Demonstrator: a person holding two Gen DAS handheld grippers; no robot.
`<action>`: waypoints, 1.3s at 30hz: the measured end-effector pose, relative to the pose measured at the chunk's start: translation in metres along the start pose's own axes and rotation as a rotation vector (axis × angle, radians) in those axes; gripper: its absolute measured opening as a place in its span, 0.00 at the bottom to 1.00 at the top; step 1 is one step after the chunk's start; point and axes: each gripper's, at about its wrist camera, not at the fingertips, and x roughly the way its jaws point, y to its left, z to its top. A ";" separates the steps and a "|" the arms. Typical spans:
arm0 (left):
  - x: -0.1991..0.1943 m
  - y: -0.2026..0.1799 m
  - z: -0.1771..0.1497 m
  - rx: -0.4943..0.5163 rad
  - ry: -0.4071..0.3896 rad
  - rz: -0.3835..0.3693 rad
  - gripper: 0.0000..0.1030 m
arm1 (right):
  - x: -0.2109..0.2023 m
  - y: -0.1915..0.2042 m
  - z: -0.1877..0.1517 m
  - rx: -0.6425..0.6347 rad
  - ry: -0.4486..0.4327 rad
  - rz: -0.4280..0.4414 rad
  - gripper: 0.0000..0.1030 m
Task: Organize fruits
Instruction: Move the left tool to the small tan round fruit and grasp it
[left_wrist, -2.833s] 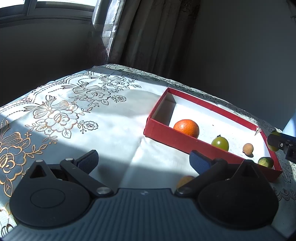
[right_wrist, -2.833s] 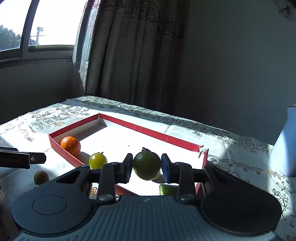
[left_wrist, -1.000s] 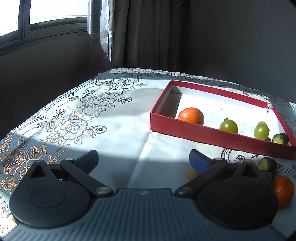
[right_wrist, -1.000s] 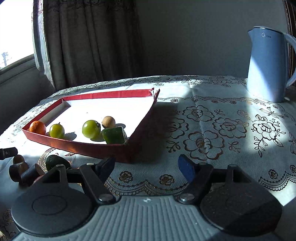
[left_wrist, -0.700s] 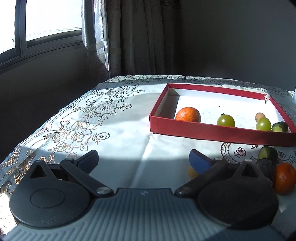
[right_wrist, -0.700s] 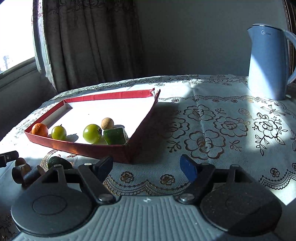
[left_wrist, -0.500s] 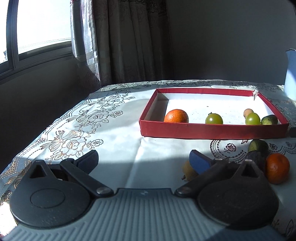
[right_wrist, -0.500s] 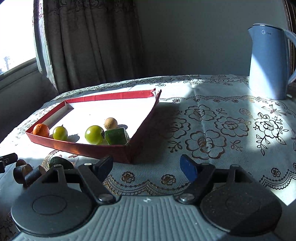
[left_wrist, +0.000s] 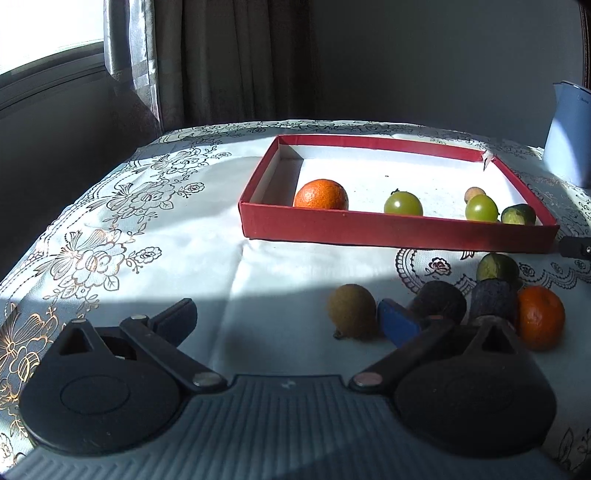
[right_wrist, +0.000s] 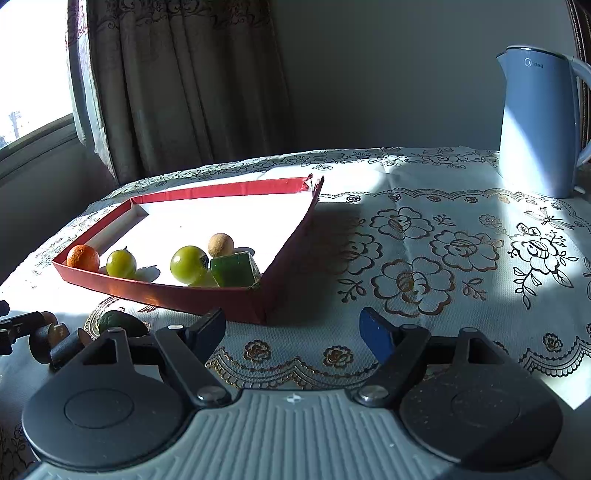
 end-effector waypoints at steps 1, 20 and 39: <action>0.002 0.000 0.001 -0.003 0.004 -0.003 1.00 | 0.000 0.000 0.000 0.000 0.000 0.000 0.77; 0.005 -0.009 0.003 -0.005 0.007 -0.014 0.73 | 0.005 0.002 -0.001 -0.016 0.053 -0.015 0.86; 0.001 -0.014 0.002 0.019 -0.015 0.003 0.69 | 0.016 0.016 -0.003 -0.105 0.131 -0.099 0.98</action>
